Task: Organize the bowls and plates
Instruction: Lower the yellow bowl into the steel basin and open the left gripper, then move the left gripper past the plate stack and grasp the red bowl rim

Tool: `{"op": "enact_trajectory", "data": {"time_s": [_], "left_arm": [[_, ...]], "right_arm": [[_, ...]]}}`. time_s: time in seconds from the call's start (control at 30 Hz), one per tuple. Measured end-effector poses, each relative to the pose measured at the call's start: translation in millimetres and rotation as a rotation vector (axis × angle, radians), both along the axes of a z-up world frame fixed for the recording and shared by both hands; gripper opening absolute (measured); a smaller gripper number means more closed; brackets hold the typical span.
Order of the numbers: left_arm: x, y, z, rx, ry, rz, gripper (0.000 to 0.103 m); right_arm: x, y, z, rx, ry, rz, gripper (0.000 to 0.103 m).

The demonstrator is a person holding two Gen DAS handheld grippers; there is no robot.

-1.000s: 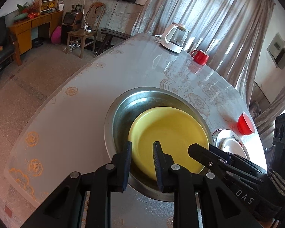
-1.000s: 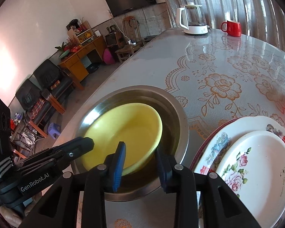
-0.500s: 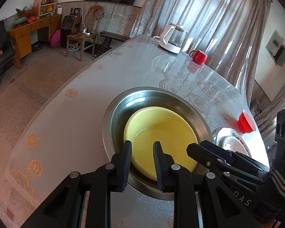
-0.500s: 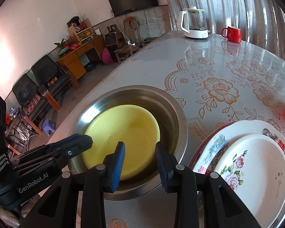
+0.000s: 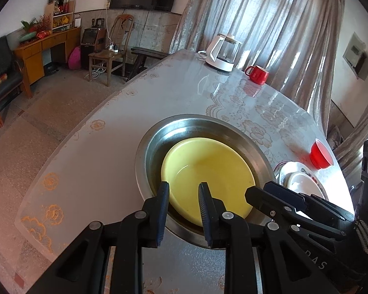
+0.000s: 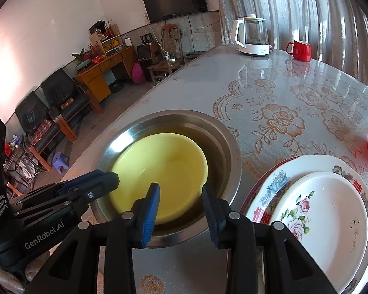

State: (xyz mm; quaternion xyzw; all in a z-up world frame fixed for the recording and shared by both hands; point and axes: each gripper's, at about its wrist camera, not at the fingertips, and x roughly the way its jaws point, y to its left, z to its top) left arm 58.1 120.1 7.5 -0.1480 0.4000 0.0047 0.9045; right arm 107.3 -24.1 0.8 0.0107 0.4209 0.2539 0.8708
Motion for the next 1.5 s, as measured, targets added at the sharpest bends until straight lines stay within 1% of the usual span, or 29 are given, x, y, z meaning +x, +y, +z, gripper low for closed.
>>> {"op": "enact_trajectory", "data": {"time_s": [0.13,0.3,0.43,0.8,0.93,1.03,1.5], "left_arm": [[-4,-4,4,0.009,-0.01,-0.009,0.025],[-11,-15,11,0.047,-0.04,-0.041,0.026],[-16,-24,14,0.05,-0.051,-0.066,0.029],[-24,-53,21,0.097,-0.065,-0.13,0.029],[-25,-68,25,0.13,-0.081,-0.17,0.029],[-24,-81,27,0.138,-0.085,-0.2,0.03],[-3,-144,28,0.198,-0.062,-0.338,0.034]], "right_arm": [[-5,-6,3,0.011,-0.009,-0.006,0.036],[-10,-15,5,0.022,-0.019,-0.019,0.036],[-14,-21,7,0.032,-0.02,-0.033,0.037],[-25,-52,12,0.054,-0.025,-0.108,0.038],[-25,-74,14,0.069,-0.023,-0.163,0.038],[-26,-93,15,0.082,-0.023,-0.21,0.038],[-31,-188,15,0.117,-0.029,-0.425,0.039]]}}
